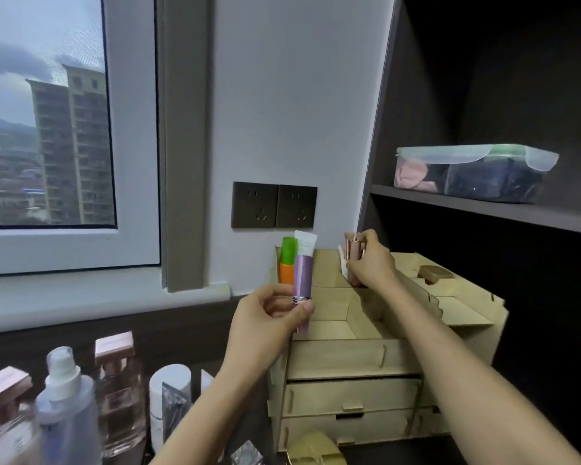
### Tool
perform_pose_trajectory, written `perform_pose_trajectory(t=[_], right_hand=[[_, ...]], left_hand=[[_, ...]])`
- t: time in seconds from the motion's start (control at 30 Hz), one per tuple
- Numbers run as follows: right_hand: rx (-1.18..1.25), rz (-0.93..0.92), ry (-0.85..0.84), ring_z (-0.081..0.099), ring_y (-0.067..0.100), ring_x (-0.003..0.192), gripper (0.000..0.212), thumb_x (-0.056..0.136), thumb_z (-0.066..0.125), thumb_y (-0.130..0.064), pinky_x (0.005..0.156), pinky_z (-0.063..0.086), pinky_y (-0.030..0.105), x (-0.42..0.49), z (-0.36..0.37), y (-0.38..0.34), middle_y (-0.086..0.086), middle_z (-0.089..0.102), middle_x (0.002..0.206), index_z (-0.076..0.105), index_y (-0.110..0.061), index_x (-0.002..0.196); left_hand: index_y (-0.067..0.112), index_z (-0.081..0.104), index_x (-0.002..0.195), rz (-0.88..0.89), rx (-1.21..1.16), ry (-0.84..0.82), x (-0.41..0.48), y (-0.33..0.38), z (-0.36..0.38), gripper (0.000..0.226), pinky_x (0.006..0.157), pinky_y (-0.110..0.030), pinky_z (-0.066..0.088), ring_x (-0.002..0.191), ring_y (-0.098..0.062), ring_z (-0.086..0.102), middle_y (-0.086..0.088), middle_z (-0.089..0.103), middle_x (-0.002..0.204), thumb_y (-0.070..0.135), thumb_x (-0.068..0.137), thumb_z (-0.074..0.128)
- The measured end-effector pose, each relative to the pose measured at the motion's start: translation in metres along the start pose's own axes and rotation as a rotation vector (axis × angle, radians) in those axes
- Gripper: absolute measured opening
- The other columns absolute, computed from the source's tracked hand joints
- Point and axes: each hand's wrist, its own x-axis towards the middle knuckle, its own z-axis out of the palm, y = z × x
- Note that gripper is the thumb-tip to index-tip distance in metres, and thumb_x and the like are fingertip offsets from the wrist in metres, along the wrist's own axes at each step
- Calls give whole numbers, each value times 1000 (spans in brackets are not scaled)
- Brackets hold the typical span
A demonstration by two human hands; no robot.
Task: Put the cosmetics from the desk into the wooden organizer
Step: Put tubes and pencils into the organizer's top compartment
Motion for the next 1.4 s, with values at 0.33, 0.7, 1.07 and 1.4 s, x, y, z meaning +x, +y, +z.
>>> perform_pose_trajectory(t=[0.33, 0.7, 1.07, 1.4], right_hand=[[-103, -103, -3, 58, 28, 83, 11, 80, 63, -16, 64, 42, 31, -11, 0, 17, 9, 65, 92, 53, -14, 84], [665, -340, -239, 61, 10, 69, 28, 86, 64, -21, 54, 51, 20, -152, -52, -52, 6, 68, 91, 59, -23, 114], [228, -189, 148, 62, 17, 82, 32, 83, 62, -9, 75, 53, 36, -53, -86, -26, 3, 63, 93, 52, -16, 113], [-454, -149, -6, 62, 29, 89, 18, 81, 61, -19, 70, 46, 33, 2, -44, 2, 7, 67, 96, 58, -16, 98]], left_hand=[[6, 65, 100, -7, -56, 20, 6, -9, -4, 28, 67, -10, 52, 81, -21, 69, -15, 73, 87, 13, 74, 73], [16, 70, 89, 128, 152, 21, -22, 13, -12, 22, 67, -25, 52, 66, -15, 61, -6, 69, 74, 12, 70, 78], [28, 59, 110, 217, 377, 97, -24, 20, -13, 32, 85, -26, 50, 94, -6, 61, 11, 65, 98, 27, 80, 67], [24, 63, 97, 211, 395, 134, -14, 18, -19, 15, 73, -17, 49, 84, -3, 61, 10, 66, 88, 18, 83, 63]])
